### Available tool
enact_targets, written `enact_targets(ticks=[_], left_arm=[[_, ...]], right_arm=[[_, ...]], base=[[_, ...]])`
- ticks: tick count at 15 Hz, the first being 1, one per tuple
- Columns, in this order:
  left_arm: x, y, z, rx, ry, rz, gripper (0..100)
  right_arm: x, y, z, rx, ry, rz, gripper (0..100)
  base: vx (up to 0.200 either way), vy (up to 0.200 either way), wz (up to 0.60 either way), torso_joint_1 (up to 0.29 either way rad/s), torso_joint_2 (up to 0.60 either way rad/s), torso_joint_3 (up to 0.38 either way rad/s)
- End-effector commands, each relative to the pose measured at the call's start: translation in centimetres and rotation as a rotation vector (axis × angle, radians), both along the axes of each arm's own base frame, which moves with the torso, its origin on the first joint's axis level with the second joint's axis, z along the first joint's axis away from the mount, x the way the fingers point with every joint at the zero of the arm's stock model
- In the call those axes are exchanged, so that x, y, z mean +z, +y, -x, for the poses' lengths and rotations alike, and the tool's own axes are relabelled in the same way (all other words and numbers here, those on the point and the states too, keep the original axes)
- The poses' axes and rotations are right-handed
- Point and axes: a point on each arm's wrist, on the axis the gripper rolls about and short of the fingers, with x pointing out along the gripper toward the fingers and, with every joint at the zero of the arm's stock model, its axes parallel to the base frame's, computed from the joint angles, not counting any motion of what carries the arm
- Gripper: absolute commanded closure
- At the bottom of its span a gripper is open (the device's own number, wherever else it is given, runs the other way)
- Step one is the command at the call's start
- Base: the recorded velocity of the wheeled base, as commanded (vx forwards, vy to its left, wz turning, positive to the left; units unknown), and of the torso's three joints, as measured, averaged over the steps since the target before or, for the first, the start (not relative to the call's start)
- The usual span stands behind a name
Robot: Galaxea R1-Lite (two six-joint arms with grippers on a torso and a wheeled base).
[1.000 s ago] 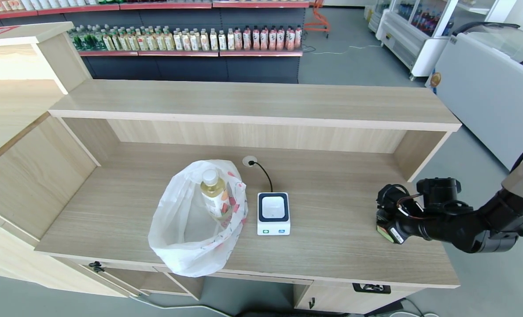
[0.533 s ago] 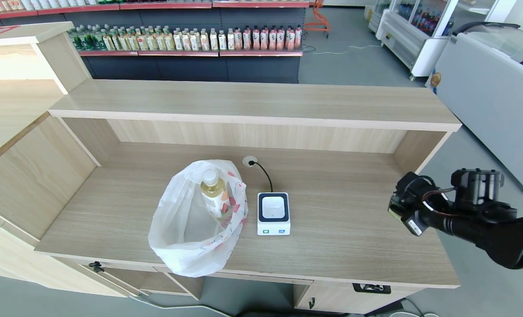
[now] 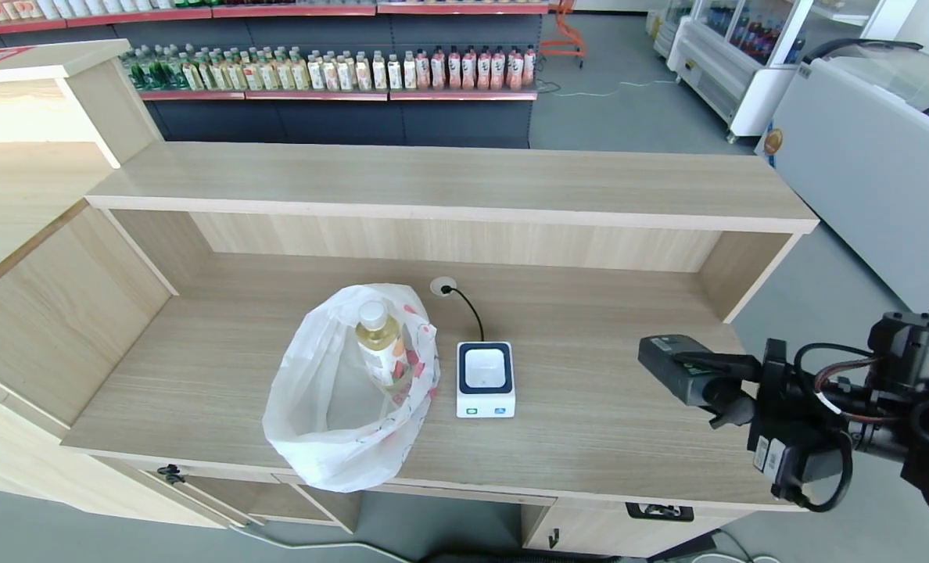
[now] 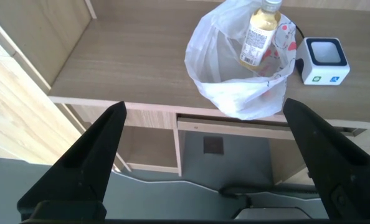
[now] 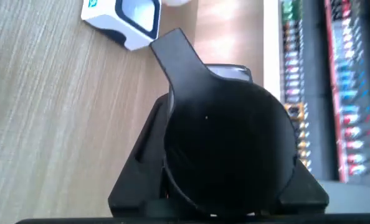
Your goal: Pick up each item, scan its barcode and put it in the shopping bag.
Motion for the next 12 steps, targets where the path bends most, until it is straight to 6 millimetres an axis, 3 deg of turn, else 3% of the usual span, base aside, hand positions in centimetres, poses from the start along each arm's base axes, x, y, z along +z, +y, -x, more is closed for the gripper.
enact_targets(ticks=[1,4,7,12], left_arm=[[0.0,0.0,0.0,0.0,0.0,0.001,0],[0.0,0.0,0.0,0.0,0.0,0.001,0],[0.0,0.0,0.0,0.0,0.0,0.001,0],[0.0,0.0,0.0,0.0,0.0,0.001,0]], right_arm=[[-1.2,1.7,-0.6,0.249,-0.149,0.068,100],[-2.2,3.8,-0.5,0.432,-0.316,0.12,100],[-2.0,7.5,-0.6,0.572,-0.45,0.138,100],[-2.5,10.5,0.0,0.701,-0.517,0.121,100]], base=[[0.0,0.0,0.0,0.0,0.0,0.0],[0.0,0.0,0.0,0.0,0.0,0.0],[0.0,0.0,0.0,0.0,0.0,0.0],[0.0,0.0,0.0,0.0,0.0,0.0]])
